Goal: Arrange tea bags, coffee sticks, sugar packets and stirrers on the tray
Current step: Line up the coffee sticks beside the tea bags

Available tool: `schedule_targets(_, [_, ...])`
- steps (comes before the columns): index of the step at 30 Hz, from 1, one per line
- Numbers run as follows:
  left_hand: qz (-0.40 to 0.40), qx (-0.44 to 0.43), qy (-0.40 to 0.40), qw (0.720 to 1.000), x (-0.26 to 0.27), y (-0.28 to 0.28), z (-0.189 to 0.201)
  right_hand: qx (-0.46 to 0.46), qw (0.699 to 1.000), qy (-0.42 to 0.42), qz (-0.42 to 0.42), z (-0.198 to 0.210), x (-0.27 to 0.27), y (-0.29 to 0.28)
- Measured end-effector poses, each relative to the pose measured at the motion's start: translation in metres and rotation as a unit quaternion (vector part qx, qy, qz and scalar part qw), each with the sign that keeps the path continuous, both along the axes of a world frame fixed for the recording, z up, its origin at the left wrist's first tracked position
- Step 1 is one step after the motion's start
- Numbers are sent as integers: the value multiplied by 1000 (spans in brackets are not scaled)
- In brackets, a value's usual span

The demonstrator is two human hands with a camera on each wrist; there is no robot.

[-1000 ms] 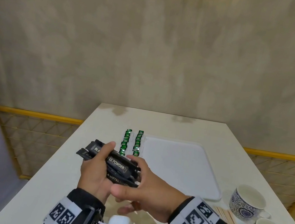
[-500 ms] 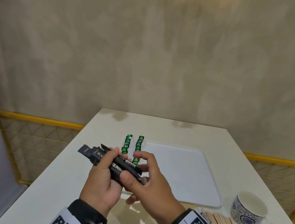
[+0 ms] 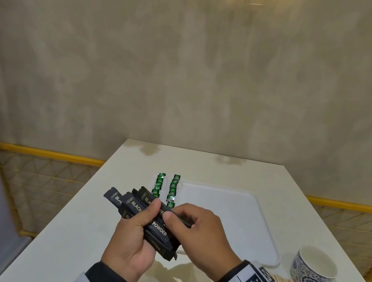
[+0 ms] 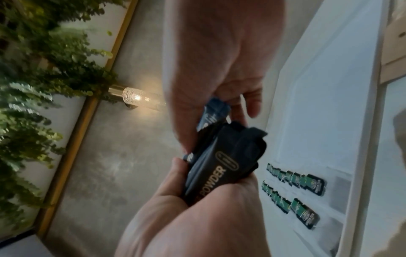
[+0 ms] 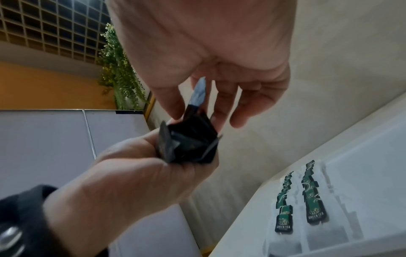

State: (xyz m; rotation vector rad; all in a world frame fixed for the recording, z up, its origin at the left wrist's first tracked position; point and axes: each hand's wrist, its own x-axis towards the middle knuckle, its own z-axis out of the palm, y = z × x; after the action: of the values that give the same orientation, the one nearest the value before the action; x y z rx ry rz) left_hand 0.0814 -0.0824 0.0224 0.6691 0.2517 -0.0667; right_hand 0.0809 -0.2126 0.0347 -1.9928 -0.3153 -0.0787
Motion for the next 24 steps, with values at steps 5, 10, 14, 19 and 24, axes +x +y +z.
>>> schedule_targets(5, [-28,-16,-11,999,1,-3,-8,12,1000,1,7,8,8,-3])
schedule_targets(10, [-18,-35,-5,999,-3,-6,-3,-6,1000,25,-8,12,15,-7])
schedule_targets(14, [12,-20,24,999,-1,-4,-3,-9,997,76,8,8,15,-10])
schedule_targets(19, [46,-22,78,996,5,-2,-10,44,982,176,50,2,17,-19])
schedule_targets(24, [64,-12,108,992,17,3,-13,-35,978,199,46,6,42,-31])
